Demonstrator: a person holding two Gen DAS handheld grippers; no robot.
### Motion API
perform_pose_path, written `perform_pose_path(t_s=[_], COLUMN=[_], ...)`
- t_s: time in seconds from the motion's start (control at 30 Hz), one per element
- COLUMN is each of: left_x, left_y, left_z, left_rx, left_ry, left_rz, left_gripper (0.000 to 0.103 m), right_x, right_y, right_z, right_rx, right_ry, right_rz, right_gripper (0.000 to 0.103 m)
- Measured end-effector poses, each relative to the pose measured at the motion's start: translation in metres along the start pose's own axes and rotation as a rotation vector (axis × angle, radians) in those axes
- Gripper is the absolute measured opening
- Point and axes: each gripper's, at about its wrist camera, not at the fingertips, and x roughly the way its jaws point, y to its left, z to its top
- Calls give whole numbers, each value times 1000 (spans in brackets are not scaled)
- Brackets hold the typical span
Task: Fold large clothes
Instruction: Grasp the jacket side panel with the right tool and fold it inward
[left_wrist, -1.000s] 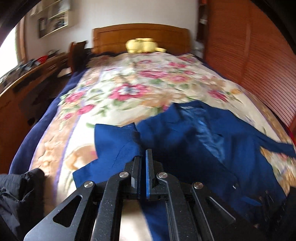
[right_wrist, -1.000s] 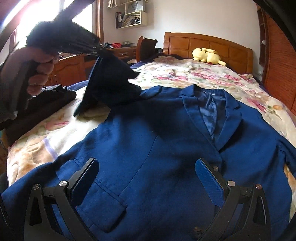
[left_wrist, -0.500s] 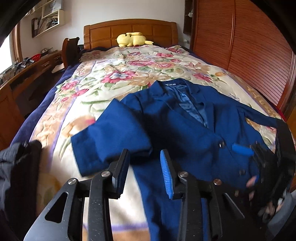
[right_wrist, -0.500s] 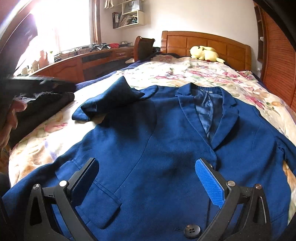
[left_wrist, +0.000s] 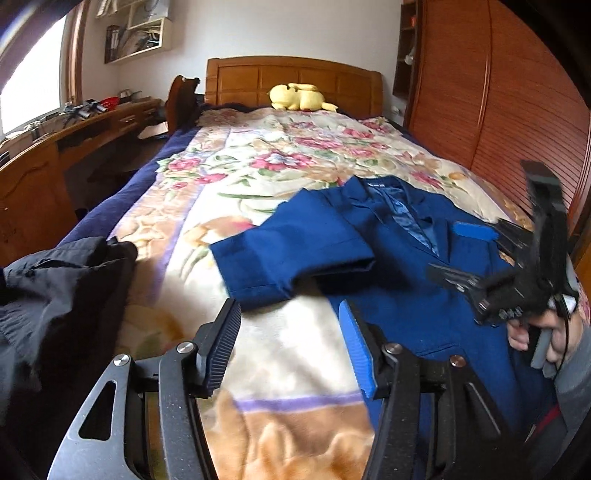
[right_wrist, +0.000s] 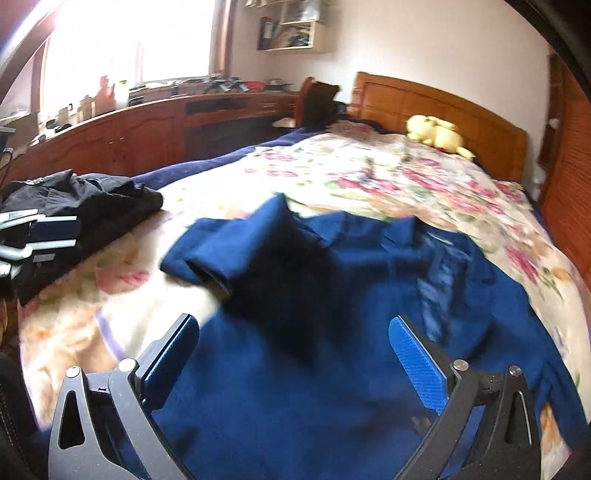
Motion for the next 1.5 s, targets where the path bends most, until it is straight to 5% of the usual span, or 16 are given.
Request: perform_pose_path(t_s=[0.27,0.43,0.53,0.87,1.03,1.2,1.4,1.47,1.5], left_x=[-2,-1,-4,-4,4,7,7,9,10], left_y=[20,32,35,35,30,19,7,3,2], left_z=[-10,-8,-6,-5,-4,0,2,3,3], left_rx=[-9,-54,-59,-64,-66,-50,-30,-25,-24], left_ry=[-1,4,-9,-18,-8,-11,-11,-9,-7], left_rz=[29,22,16,15,14,-1,-12,-12,-13], left_gripper=[57,57,57,57,57,57,57,57,57], right_x=[76,116,126,81,53,50,73,75,73], right_y=[24,13,12,-3,-24,-46,-63,-60,-57], right_z=[53,63,65,72,65,43,17,19,20], right_rx=[-62,-37,-34,-42,-47,-42,10,12,10], right_ry=[103,192,224,56,-9,41,163,158,145], right_rz=[74,62,70,25,-63,-184,-230,-235,-247], right_gripper=[77,29,10,5,5,5,5,13,25])
